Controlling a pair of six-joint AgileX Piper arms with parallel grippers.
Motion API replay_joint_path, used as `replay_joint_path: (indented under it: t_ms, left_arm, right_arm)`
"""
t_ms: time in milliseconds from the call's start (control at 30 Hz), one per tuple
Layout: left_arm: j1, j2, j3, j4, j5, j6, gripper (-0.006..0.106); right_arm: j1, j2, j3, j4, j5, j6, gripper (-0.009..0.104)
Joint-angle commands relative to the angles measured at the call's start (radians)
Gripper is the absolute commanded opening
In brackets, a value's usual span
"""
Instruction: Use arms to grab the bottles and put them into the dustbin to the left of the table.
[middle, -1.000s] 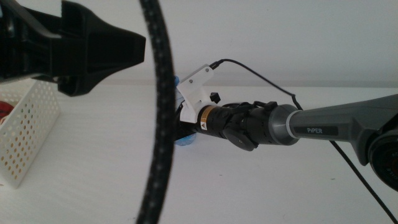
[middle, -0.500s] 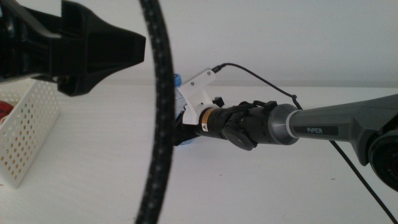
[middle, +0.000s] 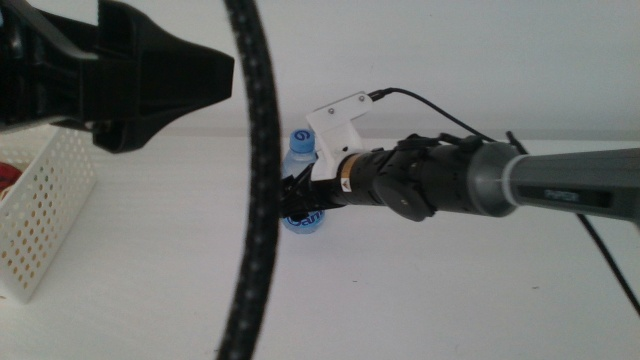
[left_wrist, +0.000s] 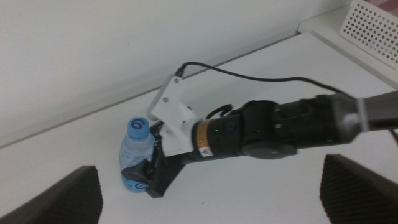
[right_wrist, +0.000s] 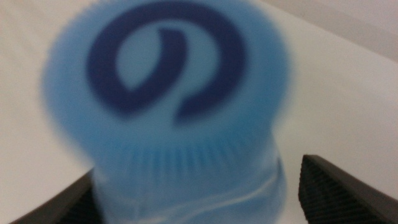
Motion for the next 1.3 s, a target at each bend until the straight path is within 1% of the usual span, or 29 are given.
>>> replay_joint_path:
  t_ms: [0, 67, 267, 367, 500, 533, 633, 700, 800, 1100, 1167, 1267]
  left_arm:
    - [-0.009, -0.003, 0.004, -0.005, -0.021, -0.007, 0.094]
    - [-0.009, -0.003, 0.004, -0.005, -0.021, -0.007, 0.094]
    - [-0.009, -0.003, 0.004, -0.005, -0.021, -0.007, 0.094]
    - [-0.009, -0.003, 0.004, -0.005, -0.021, -0.007, 0.094]
    - [-0.009, -0.003, 0.004, -0.005, -0.021, -0.007, 0.094]
    - [-0.009, -0.003, 0.004, -0.005, -0.021, -0.007, 0.094]
    - [-0.009, -0.003, 0.004, -0.005, -0.021, -0.007, 0.094]
    - [-0.009, -0.003, 0.004, -0.005, -0.021, -0.007, 0.094]
    - [-0.009, -0.003, 0.004, -0.005, -0.021, -0.007, 0.094]
    - [-0.009, -0.003, 0.004, -0.005, -0.021, -0.007, 0.094]
    - [-0.009, -0.003, 0.004, -0.005, -0.021, -0.007, 0.094]
    - [-0.009, -0.003, 0.004, -0.005, -0.021, -0.007, 0.094]
  right_arm:
    - [0.005, -0.055, 0.044, 0.023, 0.01, 0.006, 0.077]
    - [0.005, -0.094, 0.085, 0.038, 0.015, 0.006, 0.077]
    - [0.005, -0.248, 0.233, 0.049, 0.027, 0.006, 0.077]
    - [0.007, -0.341, 0.28, 0.073, 0.088, 0.006, 0.077]
    - [0.007, -0.466, 0.287, 0.123, 0.296, -0.025, 0.077]
    - [0.007, -0.498, 0.287, 0.149, 0.338, -0.052, 0.077]
    - [0.007, -0.584, 0.287, 0.237, 0.423, -0.153, 0.077]
    - [0.007, -0.643, 0.287, 0.278, 0.466, -0.191, 0.077]
    - [0.007, -0.713, 0.278, 0.314, 0.559, -0.216, 0.077]
    - [0.007, -0.904, 0.223, 0.314, 0.746, -0.225, 0.077]
    - [0.007, -0.942, 0.203, 0.314, 0.77, -0.225, 0.077]
    - [0.007, -0.997, 0.174, 0.297, 0.787, -0.225, 0.077]
